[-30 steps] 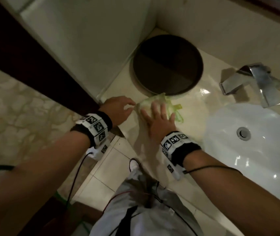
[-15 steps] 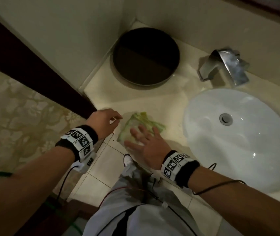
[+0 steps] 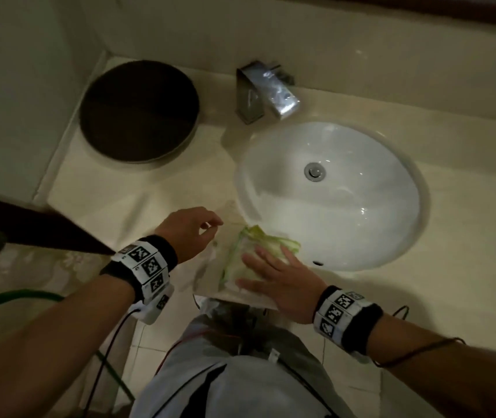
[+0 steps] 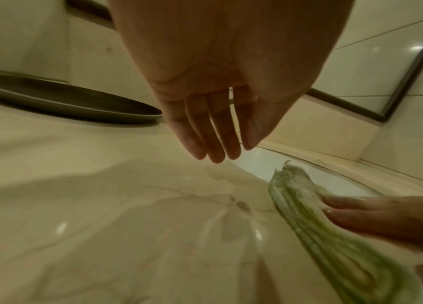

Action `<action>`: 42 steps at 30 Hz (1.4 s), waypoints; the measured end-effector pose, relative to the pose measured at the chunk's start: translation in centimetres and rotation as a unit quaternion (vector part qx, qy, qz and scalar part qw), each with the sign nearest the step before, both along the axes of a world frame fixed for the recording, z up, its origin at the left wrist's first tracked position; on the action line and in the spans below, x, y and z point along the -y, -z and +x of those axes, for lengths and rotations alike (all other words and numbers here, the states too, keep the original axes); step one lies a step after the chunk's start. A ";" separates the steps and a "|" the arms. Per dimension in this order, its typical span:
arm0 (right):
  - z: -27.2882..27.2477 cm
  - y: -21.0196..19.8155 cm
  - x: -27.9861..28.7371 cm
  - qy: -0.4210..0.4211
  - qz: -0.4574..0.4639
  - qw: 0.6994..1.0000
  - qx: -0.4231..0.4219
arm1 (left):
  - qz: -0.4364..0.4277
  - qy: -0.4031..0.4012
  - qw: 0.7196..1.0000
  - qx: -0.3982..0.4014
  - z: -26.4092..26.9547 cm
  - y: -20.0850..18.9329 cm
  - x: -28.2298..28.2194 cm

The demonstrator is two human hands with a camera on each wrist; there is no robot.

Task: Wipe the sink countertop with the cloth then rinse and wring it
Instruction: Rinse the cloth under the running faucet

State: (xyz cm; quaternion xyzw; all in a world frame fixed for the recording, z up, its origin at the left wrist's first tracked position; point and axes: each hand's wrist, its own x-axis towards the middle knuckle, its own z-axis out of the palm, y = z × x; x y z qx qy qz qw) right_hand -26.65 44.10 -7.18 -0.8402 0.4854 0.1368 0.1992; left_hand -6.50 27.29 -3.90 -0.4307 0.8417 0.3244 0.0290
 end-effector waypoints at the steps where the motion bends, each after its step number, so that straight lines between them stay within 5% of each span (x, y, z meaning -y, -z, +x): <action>1: -0.8 -0.2 -0.7 0.016 -0.004 1.000 0.004 | 0.003 0.016 1.000 0.001 -0.9 0.0 -0.3; 7: -4.7 -1.6 -5.6 0.122 0.066 0.990 -0.019 | 0.003 0.096 0.995 0.016 -5.5 0.0 -1.7; 9: -5.2 -1.8 -6.5 0.177 0.068 0.981 0.038 | 0.002 0.125 0.992 0.024 -6.7 0.1 -2.1; 13: -5.1 -3.0 -5.8 0.331 0.014 0.929 0.167 | 0.006 0.192 0.981 0.023 -9.1 0.2 -3.5; 17: -5.4 -2.2 -4.7 0.480 -0.032 0.866 0.135 | 0.022 0.225 0.974 0.027 -10.8 0.1 -4.0; 23: -5.4 -3.2 -2.7 0.509 0.070 0.848 0.128 | 0.038 0.242 0.969 0.025 -11.2 -0.1 -3.3; 28: -5.7 -6.7 -0.2 0.505 0.055 0.846 0.162 | 0.072 0.252 0.965 -0.015 -11.5 -0.8 -2.1; 35: -6.4 -12.1 3.0 0.534 -0.028 0.826 0.179 | -0.013 0.208 0.968 -0.141 -12.2 -3.2 0.6; 42: -6.9 -13.8 5.8 0.526 -0.042 0.837 0.142 | -0.031 0.125 0.944 -0.303 -12.9 -6.9 2.4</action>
